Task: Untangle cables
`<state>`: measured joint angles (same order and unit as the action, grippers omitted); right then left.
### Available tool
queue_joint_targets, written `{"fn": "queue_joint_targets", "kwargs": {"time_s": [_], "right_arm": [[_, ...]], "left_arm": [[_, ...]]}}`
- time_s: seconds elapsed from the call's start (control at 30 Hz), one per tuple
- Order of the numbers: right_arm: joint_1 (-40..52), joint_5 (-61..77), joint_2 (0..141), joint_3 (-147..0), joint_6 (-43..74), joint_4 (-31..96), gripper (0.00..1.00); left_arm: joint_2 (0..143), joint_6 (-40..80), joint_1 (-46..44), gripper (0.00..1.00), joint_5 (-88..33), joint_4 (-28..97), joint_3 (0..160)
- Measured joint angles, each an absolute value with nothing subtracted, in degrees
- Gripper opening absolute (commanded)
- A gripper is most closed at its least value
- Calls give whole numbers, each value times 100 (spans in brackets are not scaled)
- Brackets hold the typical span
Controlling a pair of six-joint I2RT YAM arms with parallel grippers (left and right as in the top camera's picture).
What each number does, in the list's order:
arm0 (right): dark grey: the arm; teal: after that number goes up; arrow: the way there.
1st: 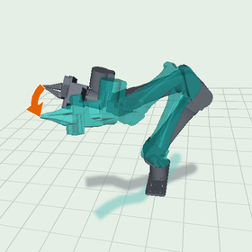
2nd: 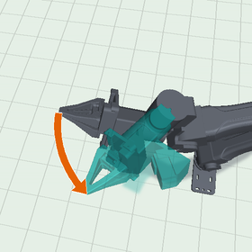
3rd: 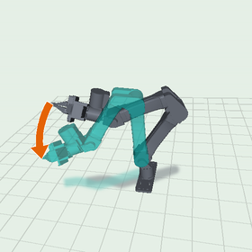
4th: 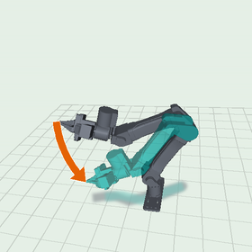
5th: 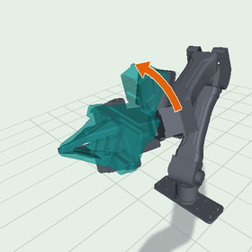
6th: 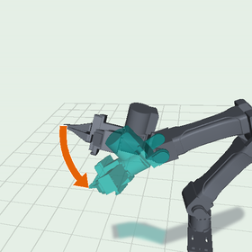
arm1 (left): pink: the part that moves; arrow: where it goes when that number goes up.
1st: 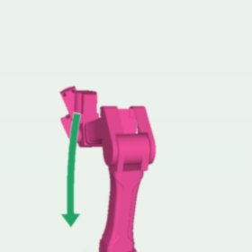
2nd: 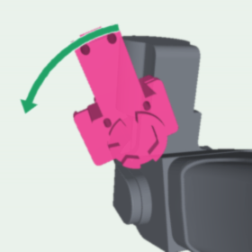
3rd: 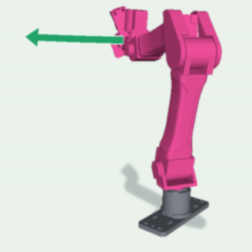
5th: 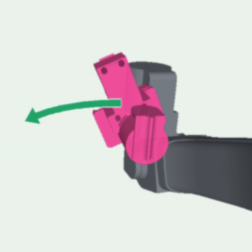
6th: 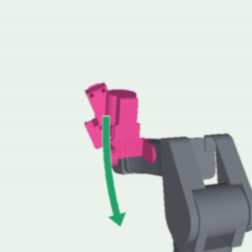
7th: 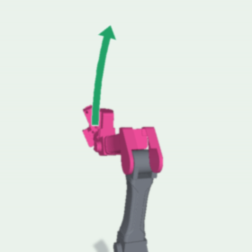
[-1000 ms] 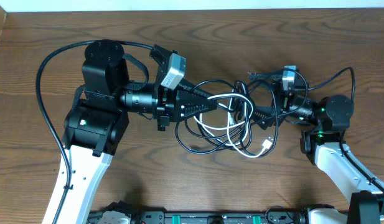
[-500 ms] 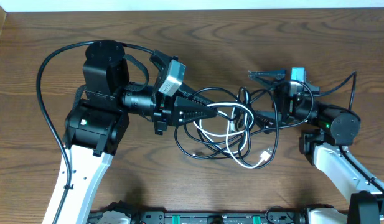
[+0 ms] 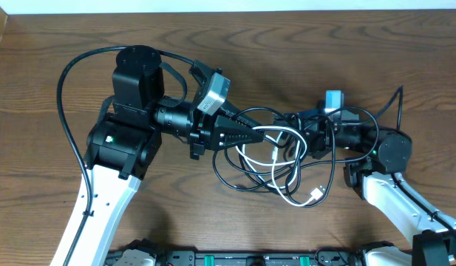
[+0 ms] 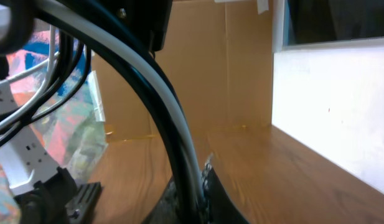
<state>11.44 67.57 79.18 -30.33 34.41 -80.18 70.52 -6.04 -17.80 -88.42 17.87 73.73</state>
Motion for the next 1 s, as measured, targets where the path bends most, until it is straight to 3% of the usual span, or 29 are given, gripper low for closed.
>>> {"fn": "queue_joint_targets", "kwargs": {"time_s": [0.43,1.0], "right_arm": [[635,5607,7878,-3083,2512,-4466,1],[-250,4460,7787,-3124,2333,-2018,1]], "left_arm": [[7087,-607,-1774,8,-8705,1793,7360],[7205,-615,-1776,8,-8219,1800,7242]]}}
